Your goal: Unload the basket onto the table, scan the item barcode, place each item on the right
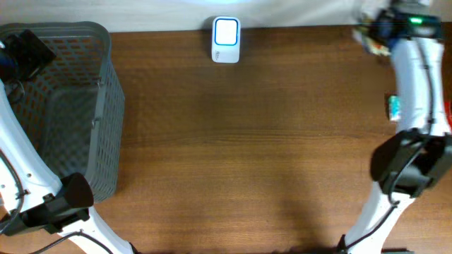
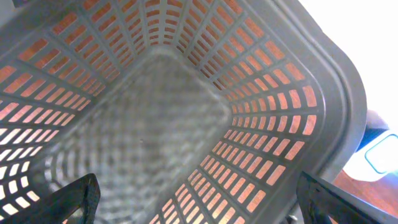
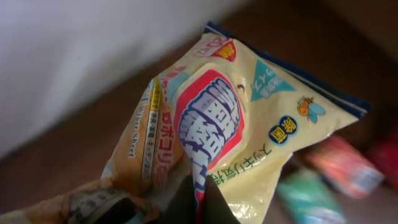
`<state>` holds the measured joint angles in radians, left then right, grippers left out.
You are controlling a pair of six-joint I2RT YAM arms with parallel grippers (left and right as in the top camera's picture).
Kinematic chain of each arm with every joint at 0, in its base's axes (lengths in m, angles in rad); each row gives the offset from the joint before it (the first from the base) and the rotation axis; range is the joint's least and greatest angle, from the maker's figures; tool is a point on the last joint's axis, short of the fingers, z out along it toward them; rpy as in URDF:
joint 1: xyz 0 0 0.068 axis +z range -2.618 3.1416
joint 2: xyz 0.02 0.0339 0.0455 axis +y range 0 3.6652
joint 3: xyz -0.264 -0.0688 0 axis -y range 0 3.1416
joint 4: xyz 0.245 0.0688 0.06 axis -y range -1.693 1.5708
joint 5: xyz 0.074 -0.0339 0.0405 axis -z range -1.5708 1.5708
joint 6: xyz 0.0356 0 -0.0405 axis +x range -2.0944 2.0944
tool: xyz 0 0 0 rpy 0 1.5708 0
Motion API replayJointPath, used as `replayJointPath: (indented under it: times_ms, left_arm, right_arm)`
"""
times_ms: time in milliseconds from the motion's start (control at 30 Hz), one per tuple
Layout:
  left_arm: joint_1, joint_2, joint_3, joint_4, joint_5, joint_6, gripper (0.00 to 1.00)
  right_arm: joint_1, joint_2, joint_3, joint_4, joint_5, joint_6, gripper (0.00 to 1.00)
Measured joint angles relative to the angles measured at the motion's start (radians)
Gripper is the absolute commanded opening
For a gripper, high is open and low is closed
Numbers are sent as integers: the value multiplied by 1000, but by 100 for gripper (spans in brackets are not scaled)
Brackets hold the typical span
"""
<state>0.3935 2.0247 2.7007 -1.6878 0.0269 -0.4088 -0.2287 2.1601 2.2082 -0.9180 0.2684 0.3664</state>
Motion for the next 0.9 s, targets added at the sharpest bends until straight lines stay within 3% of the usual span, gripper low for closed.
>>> replayJointPath:
  times_ms: [133,167,200,233,267,500,700,900]
  left_arm:
    - [0,0,0,0,0,0,99]
    - [0,0,0,0,0,0,99]
    - [0,0,0,0,0,0,99]
    - [0,0,0,0,0,0,99]
    - [0,0,0,0,0,0,99]
    - [0,0,0,0,0,0,99]
    - [0,0,0,0,0,0,99]
    - [0,0,0,0,0,0,99]
  right_arm:
    - [-172,41,-1,-48,-9,4,8]
    - [-199,51,-1,-50,-16,4,47]
    - [-228,65,-1,-52,-21,4,71]
    - [-249,79,-1,-53,-23,4,85]
    - [-272,96,-1,-66,-23,4,91]
    - [-285,23,-2,-157,-43,2,99]
    - [-274,-362,7,-579,-271,2,99]
    - [-71,-413,0,-704,-291,2,99]
